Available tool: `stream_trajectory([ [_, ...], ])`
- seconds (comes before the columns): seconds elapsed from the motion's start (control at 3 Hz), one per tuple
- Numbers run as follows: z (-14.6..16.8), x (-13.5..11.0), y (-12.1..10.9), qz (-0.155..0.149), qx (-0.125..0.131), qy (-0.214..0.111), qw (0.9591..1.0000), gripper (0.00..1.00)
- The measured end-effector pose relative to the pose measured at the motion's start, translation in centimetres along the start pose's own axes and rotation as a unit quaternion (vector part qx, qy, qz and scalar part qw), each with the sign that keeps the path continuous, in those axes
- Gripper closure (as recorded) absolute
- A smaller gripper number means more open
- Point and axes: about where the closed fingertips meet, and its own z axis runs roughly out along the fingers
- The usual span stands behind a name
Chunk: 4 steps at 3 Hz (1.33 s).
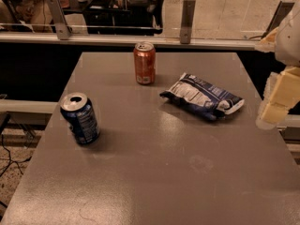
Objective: Pick blue chip bag
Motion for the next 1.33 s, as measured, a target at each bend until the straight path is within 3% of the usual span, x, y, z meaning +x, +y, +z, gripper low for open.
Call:
stream_trajectory([
  [0.67,0.4,-0.5,-1.4,0.008,-0.003,-0.013,0.9999,0.00],
  [1.33,5.9,-3.0,-6.9,0.058,-0.020,-0.042,0.9973,0.00],
])
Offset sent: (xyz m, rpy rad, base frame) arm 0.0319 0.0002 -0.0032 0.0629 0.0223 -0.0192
